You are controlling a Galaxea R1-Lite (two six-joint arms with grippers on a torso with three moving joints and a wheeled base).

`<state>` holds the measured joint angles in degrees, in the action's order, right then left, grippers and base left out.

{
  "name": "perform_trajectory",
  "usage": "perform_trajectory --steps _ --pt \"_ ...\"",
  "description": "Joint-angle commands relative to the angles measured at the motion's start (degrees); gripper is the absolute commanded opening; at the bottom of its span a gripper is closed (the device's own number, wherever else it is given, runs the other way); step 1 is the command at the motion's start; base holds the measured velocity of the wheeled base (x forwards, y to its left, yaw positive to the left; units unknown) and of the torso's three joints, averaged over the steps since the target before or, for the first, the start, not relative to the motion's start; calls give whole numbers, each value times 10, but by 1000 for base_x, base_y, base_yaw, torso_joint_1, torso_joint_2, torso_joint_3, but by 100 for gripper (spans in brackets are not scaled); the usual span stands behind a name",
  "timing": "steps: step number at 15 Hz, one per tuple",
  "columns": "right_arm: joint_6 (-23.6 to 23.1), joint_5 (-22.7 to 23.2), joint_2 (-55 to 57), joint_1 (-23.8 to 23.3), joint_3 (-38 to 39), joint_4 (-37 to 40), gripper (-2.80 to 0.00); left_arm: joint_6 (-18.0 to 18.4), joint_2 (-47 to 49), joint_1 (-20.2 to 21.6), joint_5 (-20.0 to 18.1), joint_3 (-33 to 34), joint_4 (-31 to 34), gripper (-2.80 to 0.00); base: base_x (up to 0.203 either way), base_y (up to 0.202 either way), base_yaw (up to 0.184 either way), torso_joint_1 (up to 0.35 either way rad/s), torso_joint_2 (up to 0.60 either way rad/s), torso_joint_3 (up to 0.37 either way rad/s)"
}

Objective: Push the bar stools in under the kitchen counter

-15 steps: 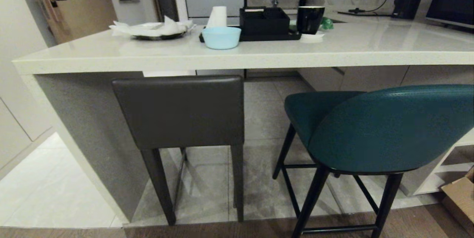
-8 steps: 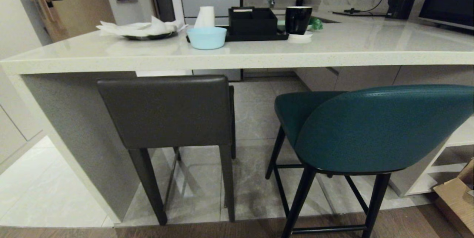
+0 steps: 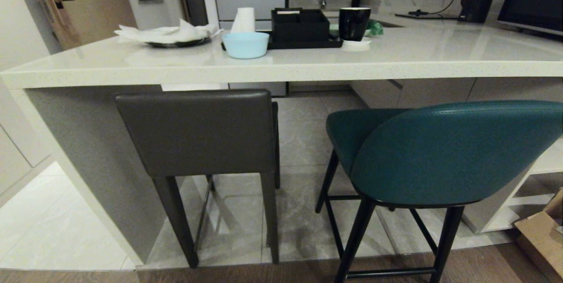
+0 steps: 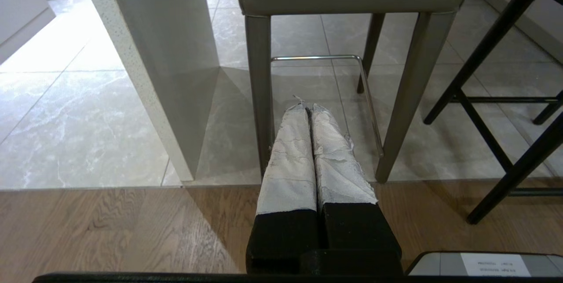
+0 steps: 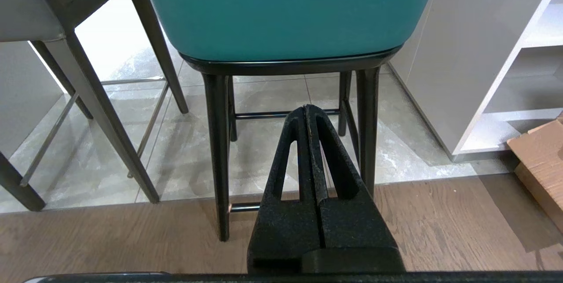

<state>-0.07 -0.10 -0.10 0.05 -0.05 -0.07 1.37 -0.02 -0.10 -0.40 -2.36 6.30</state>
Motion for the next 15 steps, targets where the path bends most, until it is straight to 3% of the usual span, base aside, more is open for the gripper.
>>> perform_trajectory --steps 1,15 --pt "0 0 1 0 0 0 -280 0 0 0 1 0 0 -280 0 0 0 0 0 0" --pt "3 0 1 0 0 0 -280 -2 0 -1 2 0 1 -280 0 0 0 0 0 0"
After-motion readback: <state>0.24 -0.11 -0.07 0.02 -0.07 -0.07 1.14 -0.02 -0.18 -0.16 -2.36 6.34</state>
